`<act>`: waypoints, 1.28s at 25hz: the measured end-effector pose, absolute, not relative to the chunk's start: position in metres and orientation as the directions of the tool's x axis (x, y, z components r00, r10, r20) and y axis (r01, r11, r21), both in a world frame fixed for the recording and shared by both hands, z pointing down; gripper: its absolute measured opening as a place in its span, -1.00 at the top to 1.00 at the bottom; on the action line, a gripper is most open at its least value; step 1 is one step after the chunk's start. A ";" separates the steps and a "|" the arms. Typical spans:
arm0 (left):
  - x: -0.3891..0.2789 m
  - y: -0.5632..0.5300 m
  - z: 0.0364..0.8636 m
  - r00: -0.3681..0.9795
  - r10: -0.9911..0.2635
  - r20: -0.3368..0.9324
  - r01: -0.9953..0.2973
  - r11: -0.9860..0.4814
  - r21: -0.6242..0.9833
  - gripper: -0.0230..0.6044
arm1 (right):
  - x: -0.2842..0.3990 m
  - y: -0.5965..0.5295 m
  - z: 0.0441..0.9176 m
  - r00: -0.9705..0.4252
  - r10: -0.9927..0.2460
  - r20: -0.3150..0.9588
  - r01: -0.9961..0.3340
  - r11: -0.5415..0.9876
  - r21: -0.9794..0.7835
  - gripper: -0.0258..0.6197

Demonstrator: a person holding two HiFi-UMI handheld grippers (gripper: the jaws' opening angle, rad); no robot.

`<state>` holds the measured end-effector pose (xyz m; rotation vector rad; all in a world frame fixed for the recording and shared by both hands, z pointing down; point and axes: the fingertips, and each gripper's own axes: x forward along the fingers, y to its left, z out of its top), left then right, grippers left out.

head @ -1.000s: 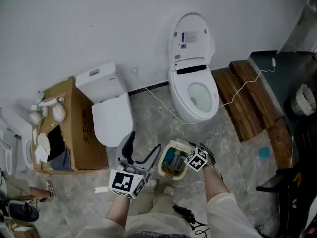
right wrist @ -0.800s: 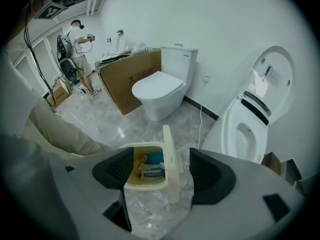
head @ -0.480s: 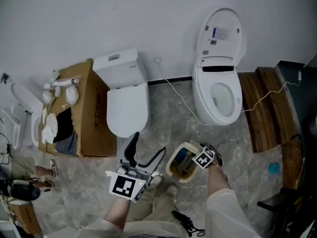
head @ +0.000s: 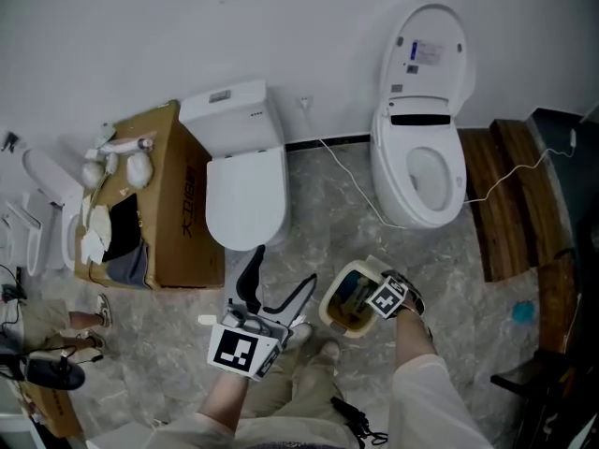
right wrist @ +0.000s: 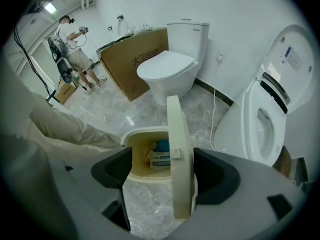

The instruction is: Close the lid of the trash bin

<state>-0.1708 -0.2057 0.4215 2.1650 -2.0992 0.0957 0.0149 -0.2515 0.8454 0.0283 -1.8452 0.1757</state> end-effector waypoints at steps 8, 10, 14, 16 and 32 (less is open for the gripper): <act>-0.169 -0.186 0.430 0.050 -0.988 0.143 -0.998 -0.045 0.038 -0.31 | 0.010 -0.203 0.851 -0.310 0.081 0.947 -0.127 0.984 -0.126 -0.27; -0.167 -0.179 0.431 0.054 -0.988 0.145 -0.998 -0.050 0.030 -0.31 | 0.011 -0.195 0.854 -0.316 0.072 0.946 -0.137 0.983 -0.121 -0.27; -0.167 -0.166 0.439 0.048 -0.988 0.150 -0.999 -0.046 0.018 -0.31 | 0.010 -0.183 0.861 -0.328 0.048 0.944 -0.151 0.983 -0.102 -0.27; -0.168 -0.158 0.445 0.043 -0.987 0.158 -0.999 -0.041 0.020 -0.31 | 0.011 -0.170 0.865 -0.328 0.054 0.943 -0.146 0.983 -0.107 -0.28; -0.187 -0.149 0.492 0.147 -0.980 0.136 -0.989 -0.145 0.023 -0.31 | 0.003 -0.098 0.933 -0.282 0.040 0.959 -0.218 0.970 -0.104 -0.34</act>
